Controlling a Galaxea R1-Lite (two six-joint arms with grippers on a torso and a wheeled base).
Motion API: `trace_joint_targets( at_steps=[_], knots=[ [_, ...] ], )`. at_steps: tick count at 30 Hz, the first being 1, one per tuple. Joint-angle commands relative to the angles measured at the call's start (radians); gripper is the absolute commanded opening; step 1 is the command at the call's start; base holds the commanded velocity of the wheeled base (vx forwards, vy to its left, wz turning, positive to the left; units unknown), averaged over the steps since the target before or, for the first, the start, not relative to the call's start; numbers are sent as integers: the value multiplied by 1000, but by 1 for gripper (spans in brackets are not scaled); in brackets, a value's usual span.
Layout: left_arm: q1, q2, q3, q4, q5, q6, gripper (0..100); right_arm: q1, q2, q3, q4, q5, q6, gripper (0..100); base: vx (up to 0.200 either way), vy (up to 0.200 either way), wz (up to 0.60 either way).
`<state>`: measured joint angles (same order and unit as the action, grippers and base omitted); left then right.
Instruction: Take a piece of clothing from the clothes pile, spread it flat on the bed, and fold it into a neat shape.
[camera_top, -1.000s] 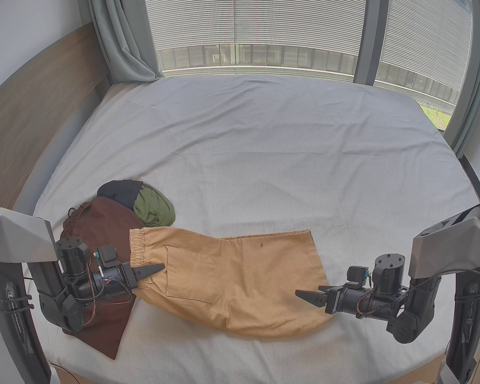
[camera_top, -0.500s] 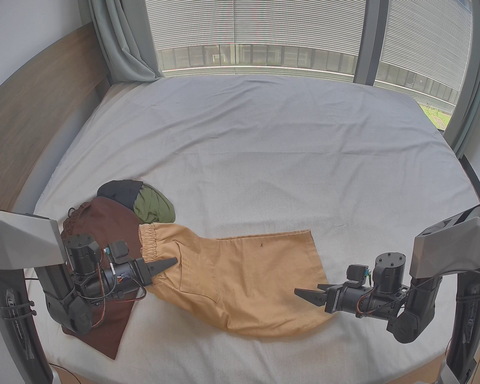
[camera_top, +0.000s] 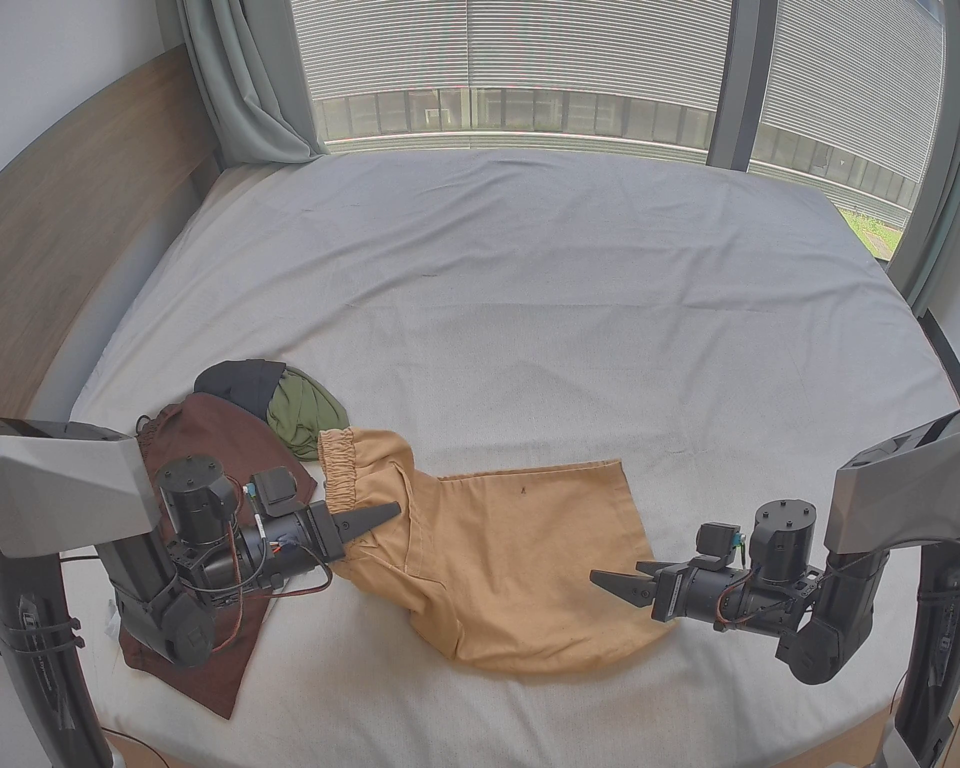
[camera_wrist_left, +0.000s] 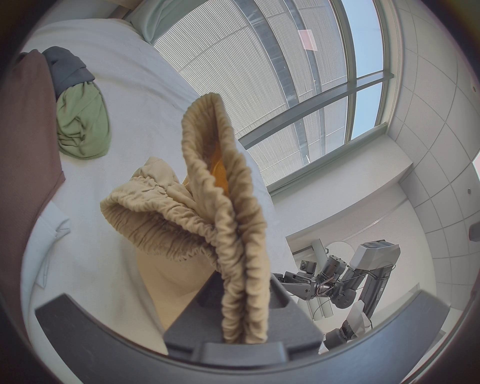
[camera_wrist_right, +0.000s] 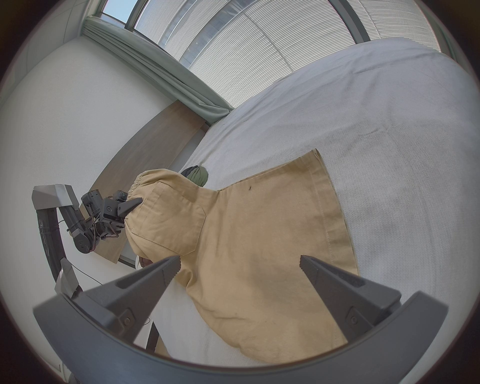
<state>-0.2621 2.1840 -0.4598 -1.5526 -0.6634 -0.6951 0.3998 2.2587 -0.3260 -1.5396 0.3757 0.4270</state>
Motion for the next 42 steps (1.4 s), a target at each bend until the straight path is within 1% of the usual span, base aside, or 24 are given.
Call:
trace_joint_targets(
  at_steps=[1, 8, 12, 22, 26, 32, 42],
  knots=[
    [-31, 5, -28, -1, 1, -6, 0, -1, -22, -2, -1, 0, 2, 100, 0, 0, 0],
    [-81, 19, -91, 0, 7, -84, 0, -10, -28, -16, -1, -1, 1, 100, 0, 0, 0],
    [-97, 29, -108, 0, 8, -92, 0, -12, -28, -15, -1, -3, -1, 100, 0, 0, 0],
    [-167, 49, -160, 5, 11, -144, 0, -24, -48, -39, -1, -3, 4, 100, 0, 0, 0],
    [-203, 77, -184, 5, 25, -198, 0, -24, -48, -47, -1, -3, 4, 100, 0, 0, 0],
    [-244, 123, -220, 5, 53, -207, 0, -27, -57, -59, -1, -3, 6, 100, 0, 0, 0],
    [-282, 194, -277, 5, 54, -208, 0, -42, -62, -73, -1, -3, 6, 100, 0, 0, 0]
  ],
)
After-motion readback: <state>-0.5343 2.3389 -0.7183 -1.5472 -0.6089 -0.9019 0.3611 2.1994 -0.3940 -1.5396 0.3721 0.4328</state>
